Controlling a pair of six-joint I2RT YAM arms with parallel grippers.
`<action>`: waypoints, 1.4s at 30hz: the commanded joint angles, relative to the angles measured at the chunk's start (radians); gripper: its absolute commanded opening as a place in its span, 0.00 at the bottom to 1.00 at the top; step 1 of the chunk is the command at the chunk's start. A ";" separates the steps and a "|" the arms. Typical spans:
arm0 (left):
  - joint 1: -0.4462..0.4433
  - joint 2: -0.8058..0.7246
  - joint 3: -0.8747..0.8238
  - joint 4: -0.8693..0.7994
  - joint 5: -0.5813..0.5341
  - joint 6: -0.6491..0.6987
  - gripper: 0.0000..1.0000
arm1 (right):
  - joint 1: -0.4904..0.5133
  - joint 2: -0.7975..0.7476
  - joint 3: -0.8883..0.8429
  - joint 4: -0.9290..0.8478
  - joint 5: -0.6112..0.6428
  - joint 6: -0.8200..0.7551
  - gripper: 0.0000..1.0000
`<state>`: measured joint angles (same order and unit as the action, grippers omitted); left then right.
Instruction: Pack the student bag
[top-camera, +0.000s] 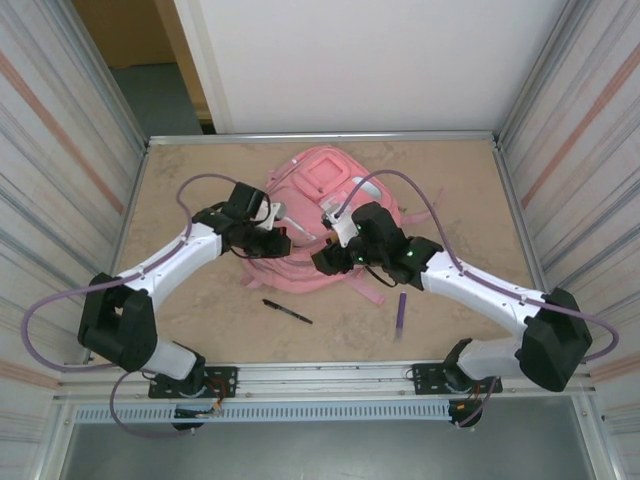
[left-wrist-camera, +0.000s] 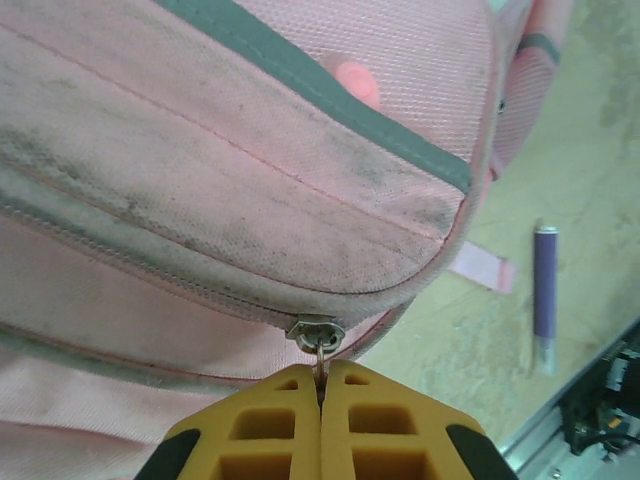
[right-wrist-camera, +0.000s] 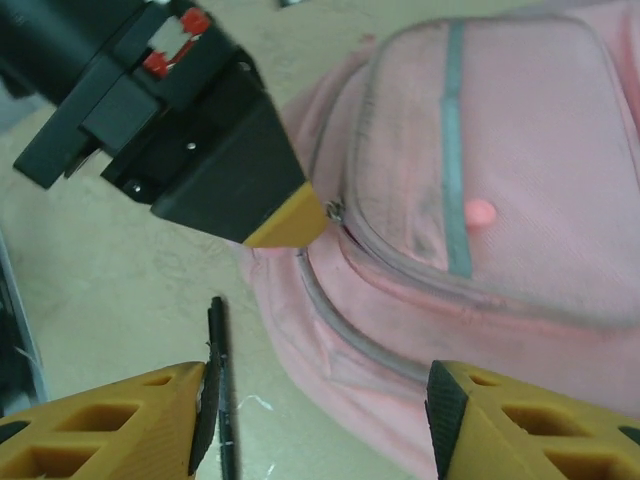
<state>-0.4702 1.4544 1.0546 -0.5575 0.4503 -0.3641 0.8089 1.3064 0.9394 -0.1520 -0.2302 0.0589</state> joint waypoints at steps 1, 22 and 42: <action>-0.008 -0.030 -0.015 0.090 0.186 0.007 0.00 | -0.003 0.036 0.029 0.066 -0.114 -0.371 0.59; -0.021 -0.058 -0.019 0.104 0.172 0.039 0.00 | -0.095 0.298 0.117 0.096 -0.205 -0.817 0.32; 0.105 -0.036 -0.087 0.180 -0.078 0.003 0.00 | -0.239 0.152 0.002 -0.021 -0.333 -0.795 0.09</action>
<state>-0.3401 1.4220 0.9699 -0.3985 0.4057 -0.3565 0.5865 1.5089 0.9543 -0.1093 -0.5648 -0.7681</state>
